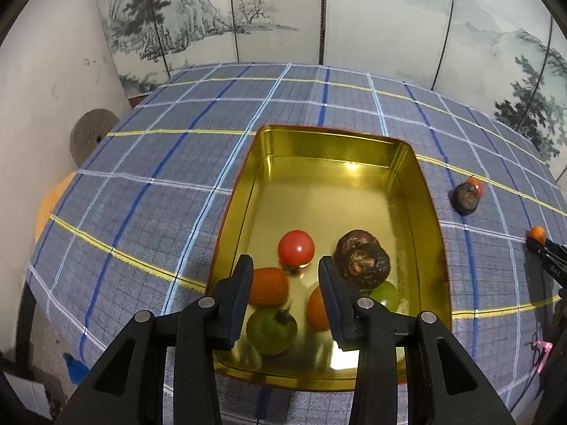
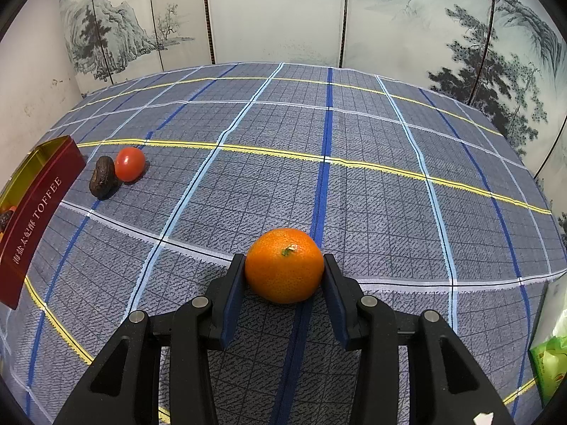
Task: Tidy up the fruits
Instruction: 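Lower the mandarin into the tin and open the left gripper, then carry the held mandarin over the tin and open the right gripper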
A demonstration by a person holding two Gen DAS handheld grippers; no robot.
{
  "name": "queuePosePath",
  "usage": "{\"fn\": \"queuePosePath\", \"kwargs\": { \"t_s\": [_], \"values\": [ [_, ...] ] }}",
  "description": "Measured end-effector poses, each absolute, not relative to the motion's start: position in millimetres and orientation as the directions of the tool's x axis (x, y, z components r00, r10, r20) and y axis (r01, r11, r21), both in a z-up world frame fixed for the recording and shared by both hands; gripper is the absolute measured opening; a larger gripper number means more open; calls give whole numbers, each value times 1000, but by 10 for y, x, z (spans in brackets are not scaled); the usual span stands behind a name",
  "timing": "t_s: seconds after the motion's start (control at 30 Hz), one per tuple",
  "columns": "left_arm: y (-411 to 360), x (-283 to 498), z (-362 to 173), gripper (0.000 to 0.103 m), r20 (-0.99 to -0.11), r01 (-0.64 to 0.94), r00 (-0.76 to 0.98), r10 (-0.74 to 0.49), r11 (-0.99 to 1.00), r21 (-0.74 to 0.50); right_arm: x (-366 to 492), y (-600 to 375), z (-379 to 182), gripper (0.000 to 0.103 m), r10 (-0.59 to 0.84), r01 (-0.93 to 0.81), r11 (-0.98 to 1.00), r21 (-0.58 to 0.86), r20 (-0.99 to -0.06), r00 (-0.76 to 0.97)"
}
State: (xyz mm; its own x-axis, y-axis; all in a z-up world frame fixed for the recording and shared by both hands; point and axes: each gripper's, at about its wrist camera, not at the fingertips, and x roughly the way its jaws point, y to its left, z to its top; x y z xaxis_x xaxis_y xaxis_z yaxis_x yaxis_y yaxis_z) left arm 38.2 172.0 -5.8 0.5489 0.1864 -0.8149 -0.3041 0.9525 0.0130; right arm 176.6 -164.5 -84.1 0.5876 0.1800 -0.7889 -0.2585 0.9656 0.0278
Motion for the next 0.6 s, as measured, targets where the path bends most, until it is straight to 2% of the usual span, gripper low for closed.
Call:
{"fn": "queuePosePath", "kwargs": {
  "t_s": [0.3, 0.6],
  "values": [
    [1656, 249, -2, 49, -794, -303, 571, 207, 952, 31, 1762, -1626, -838, 40, 178, -258, 966, 25, -789, 588],
    [1692, 98, -21, 51, -791, -336, 572, 216, 942, 13, 1764, -1641, -841, 38, 173, -255, 967, 21, -788, 591]
  ]
}}
